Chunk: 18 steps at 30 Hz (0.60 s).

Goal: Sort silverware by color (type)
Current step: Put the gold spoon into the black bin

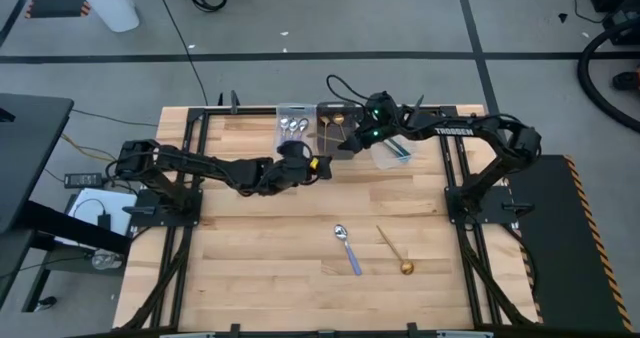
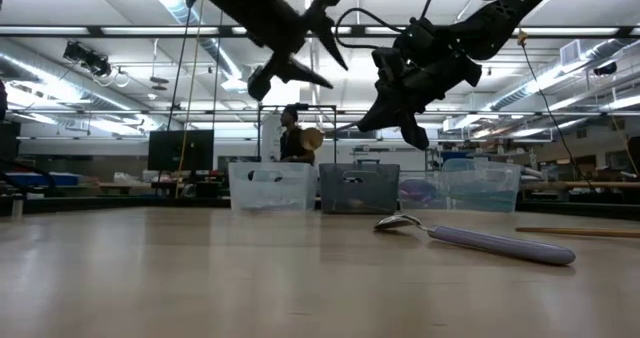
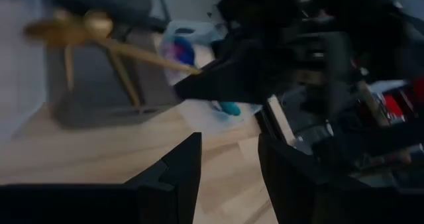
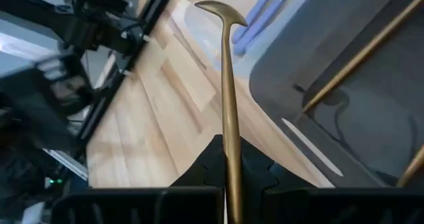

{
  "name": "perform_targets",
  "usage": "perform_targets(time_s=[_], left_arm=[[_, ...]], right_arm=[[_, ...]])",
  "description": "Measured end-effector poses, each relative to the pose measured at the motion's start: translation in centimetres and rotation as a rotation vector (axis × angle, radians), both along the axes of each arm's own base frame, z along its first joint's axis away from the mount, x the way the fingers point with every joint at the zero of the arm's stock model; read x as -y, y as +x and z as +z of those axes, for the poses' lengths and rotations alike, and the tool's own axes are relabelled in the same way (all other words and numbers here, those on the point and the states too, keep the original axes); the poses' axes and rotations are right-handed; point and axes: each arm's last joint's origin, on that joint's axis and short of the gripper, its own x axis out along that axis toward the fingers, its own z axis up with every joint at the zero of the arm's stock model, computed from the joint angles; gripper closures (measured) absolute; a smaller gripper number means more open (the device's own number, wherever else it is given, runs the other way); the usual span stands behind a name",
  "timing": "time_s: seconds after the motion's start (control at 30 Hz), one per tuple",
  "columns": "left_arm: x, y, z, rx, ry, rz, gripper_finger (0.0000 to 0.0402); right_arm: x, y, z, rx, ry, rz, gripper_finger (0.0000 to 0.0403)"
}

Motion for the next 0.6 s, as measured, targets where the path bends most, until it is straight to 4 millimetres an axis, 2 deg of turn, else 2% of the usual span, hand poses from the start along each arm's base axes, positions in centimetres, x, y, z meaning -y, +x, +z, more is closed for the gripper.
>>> perform_targets(time_s=[0.13,0.27,0.43,0.6], left_arm=[[-0.4,-0.3,-0.6,0.024,-0.108,0.087,0.0244],[-0.4,-0.5,-0.4,0.094,-0.102,0.221,0.0244],[-1.1,-0.3,0.4,0.152,-0.038,0.270,0.0244],[-2.2,0.3,2.6,0.234,0.123,0.247,0.0244]], right_arm=[[0.2,0.2,0.8,0.057,-0.009,-0.036,0.0385],[0.5,0.5,2.4,0.183,-0.060,-0.084,0.0383],[0.5,0.3,5.4,0.372,-0.131,-0.116,0.0378],[-0.2,-0.8,8.3,0.507,-0.178,-0.117,0.0385]])
